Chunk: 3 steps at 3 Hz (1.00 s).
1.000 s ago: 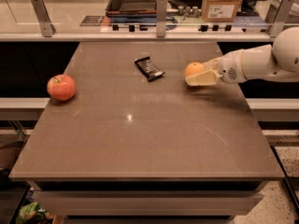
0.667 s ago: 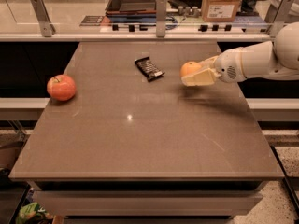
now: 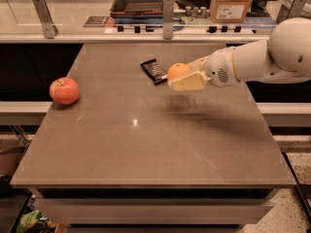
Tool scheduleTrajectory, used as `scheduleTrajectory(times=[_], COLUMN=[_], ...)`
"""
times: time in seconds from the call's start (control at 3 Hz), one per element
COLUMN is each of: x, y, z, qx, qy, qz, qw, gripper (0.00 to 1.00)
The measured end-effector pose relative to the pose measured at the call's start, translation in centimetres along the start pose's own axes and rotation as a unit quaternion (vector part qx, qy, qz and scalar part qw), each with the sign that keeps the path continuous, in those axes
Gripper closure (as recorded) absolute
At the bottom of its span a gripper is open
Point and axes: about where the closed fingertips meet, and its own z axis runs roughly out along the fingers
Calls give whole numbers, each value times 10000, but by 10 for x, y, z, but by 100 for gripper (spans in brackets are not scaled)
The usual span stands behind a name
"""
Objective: Move orange near apple
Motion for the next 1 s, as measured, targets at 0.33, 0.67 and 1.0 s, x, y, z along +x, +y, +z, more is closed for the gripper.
scheduleTrajectory(times=[0.33, 0.67, 1.0], x=[-17, -27, -36], y=[30, 52, 79], z=[27, 58, 82], qx=[84, 213, 156], qy=[83, 90, 11], qz=[-22, 105, 165], qw=[9999, 9997, 9997], gripper=[100, 100, 100])
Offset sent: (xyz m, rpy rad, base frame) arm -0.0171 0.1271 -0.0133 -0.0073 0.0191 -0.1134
